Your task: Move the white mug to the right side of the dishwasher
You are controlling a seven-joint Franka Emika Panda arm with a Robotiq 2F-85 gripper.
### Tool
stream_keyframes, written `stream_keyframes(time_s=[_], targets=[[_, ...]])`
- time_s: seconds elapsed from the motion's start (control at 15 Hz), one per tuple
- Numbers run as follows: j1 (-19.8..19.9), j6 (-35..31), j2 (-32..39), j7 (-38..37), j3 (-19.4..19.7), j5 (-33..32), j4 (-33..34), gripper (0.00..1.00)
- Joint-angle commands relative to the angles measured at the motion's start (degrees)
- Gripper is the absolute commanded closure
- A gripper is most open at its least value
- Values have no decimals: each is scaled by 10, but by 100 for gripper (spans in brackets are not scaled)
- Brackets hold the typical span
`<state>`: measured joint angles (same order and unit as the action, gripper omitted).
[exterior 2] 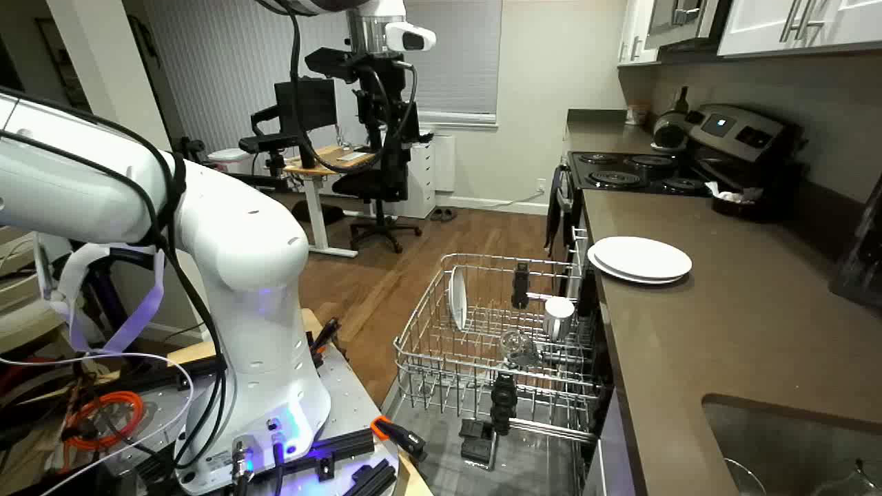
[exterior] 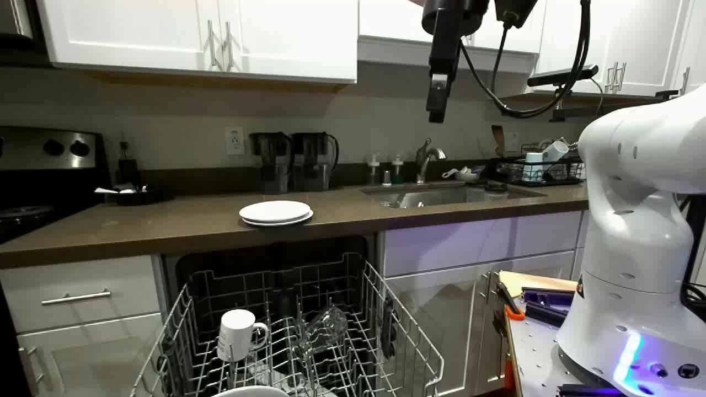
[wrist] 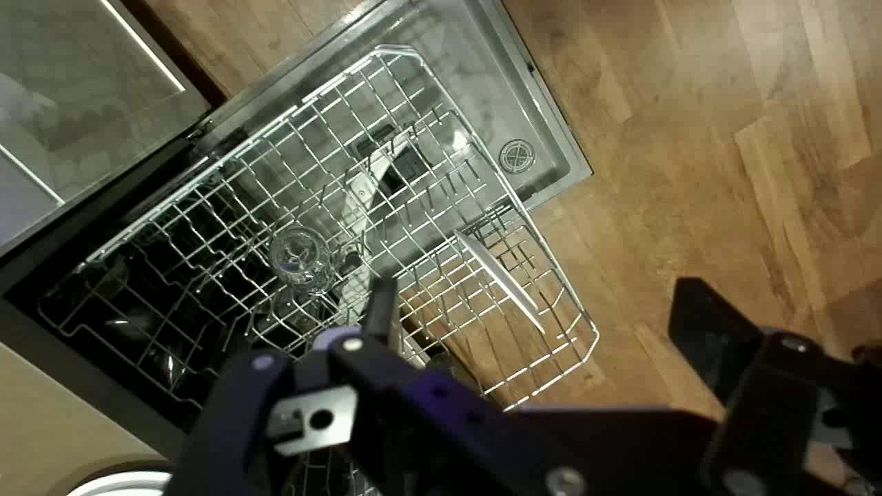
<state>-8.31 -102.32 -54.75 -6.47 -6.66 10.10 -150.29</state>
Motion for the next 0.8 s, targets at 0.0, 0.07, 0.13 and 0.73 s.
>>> stream_keyframes(time_s=[0.0,0.07,0.13,0.73], targets=[[6,2,0,4,-4,4,2,0],[6,2,0,4,-4,4,2,0],[6,2,0,4,-4,4,2,0],[5,-11,13,13,-11,-6,3,0]])
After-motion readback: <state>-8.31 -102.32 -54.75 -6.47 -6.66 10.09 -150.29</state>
